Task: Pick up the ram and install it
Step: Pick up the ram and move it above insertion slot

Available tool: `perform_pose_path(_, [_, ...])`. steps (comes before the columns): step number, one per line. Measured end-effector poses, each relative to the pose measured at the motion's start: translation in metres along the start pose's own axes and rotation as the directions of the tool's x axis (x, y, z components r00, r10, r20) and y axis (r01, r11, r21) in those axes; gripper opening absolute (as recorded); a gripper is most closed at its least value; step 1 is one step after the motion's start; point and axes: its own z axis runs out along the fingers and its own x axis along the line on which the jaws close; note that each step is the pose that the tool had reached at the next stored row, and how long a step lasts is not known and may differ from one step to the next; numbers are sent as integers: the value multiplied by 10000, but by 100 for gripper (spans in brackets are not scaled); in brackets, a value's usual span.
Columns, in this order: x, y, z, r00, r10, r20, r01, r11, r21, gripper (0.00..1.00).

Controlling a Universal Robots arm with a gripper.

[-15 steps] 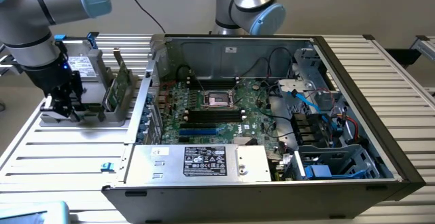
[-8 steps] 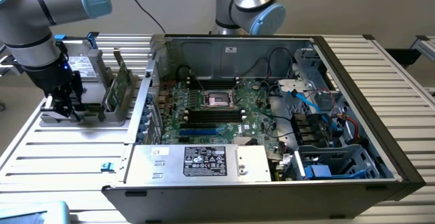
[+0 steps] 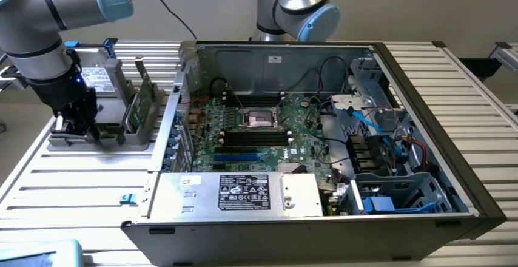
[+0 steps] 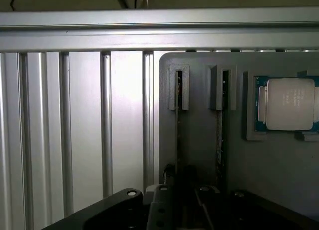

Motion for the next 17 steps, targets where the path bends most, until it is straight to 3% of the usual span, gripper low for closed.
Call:
perform_pose_path(1, [0, 0, 0, 10000, 0, -1, 0, 10000, -1, 16])
perform_pose_path(3, [0, 0, 0, 10000, 0, 0, 0, 10000, -1, 13])
perform_pose_path(9, [1, 1, -33, 10000, 0, 2, 0, 10000, 0, 13])
perform_pose_path(17, [7, 7, -377, 10000, 0, 1, 0, 10000, 13, 13])
